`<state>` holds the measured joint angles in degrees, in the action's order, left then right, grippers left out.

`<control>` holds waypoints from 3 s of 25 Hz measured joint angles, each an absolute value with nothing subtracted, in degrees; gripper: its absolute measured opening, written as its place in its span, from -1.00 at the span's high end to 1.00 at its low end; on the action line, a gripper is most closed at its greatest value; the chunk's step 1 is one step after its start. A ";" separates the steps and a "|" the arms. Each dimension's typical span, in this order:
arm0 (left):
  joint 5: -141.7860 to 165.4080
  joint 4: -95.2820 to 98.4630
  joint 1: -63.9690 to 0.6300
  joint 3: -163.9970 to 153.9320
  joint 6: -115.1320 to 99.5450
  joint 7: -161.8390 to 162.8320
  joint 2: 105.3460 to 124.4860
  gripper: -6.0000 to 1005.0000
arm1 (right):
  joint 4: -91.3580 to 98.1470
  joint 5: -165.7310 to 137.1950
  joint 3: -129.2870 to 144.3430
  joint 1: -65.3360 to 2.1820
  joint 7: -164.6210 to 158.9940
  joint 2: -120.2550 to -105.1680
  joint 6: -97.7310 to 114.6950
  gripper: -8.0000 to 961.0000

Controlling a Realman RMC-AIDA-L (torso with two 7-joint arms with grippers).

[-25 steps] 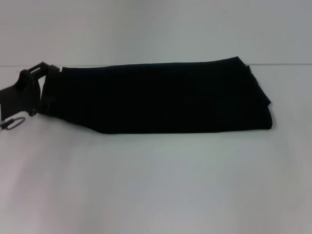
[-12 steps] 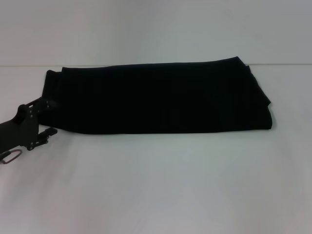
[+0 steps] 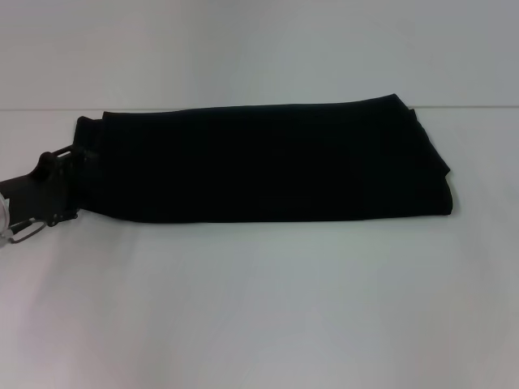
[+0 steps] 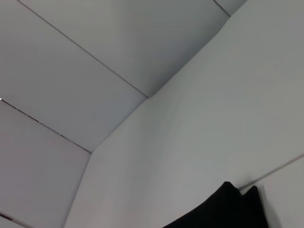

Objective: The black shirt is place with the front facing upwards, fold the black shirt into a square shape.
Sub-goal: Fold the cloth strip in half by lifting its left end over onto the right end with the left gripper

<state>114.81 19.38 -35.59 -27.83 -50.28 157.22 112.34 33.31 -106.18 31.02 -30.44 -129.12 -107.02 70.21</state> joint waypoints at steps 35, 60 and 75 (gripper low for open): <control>118.38 18.59 -37.05 -29.08 -48.27 157.25 111.63 -0.54 | 33.22 -105.91 30.44 -30.91 -128.67 -106.88 69.42 -0.65; 121.59 20.02 -39.02 -30.74 -48.19 154.33 111.36 -0.52 | 33.22 -105.99 29.74 -30.75 -128.71 -106.78 69.35 -0.65; 121.71 20.83 -38.01 -30.69 -48.00 151.35 112.16 0.56 | 33.22 -105.90 29.42 -30.68 -128.75 -106.78 69.34 -0.65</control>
<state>121.71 20.83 -38.01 -30.69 -48.00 151.35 112.16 33.22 -105.90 29.42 -30.68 -128.75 -106.78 69.34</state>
